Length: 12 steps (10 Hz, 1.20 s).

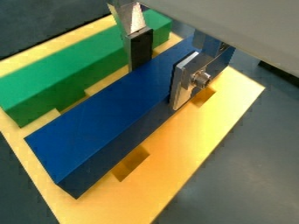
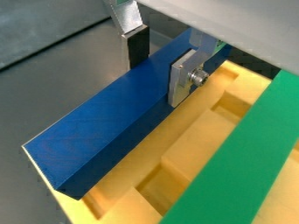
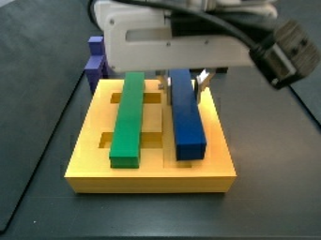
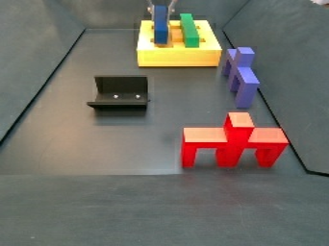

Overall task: Pick up the blue object. Move up. Move to above the board. Insert the blue object.
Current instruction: Insert the blue object.

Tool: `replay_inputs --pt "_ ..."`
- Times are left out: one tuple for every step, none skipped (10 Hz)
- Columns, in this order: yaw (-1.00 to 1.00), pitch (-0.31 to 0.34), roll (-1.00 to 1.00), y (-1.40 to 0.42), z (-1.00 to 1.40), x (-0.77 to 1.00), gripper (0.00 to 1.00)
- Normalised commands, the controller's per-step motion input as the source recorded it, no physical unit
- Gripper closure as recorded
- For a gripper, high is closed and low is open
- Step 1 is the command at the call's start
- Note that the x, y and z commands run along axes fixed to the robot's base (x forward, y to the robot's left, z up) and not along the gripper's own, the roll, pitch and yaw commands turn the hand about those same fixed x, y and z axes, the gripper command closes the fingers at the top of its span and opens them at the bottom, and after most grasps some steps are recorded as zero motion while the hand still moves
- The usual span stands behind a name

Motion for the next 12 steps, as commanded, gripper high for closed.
replay_inputs --pt "0.00 -0.134 0.08 -0.09 -0.24 -0.25 1.00" --pt "0.00 -0.067 0.08 -0.04 -0.17 -0.14 1.00" --pt "0.00 -0.023 0.04 0.00 -0.17 -0.07 1.00" --pt "0.00 -0.020 0.03 0.00 -0.19 -0.07 1.00" --pt "0.00 -0.034 0.03 0.00 -0.21 -0.16 1.00" --pt "-0.02 -0.029 0.06 0.00 -0.20 -0.26 1.00" --pt "-0.01 -0.026 0.05 0.00 -0.17 -0.26 1.00" --pt "0.00 -0.029 0.02 0.00 -0.13 -0.20 1.00" --pt "0.00 -0.011 0.00 0.00 -0.17 -0.01 1.00" --pt "0.00 -0.014 -0.02 0.07 0.00 0.00 1.00" --pt "0.00 0.000 0.00 0.00 0.00 0.00 1.00" --pt "0.00 0.000 0.00 0.00 0.00 0.00 1.00"
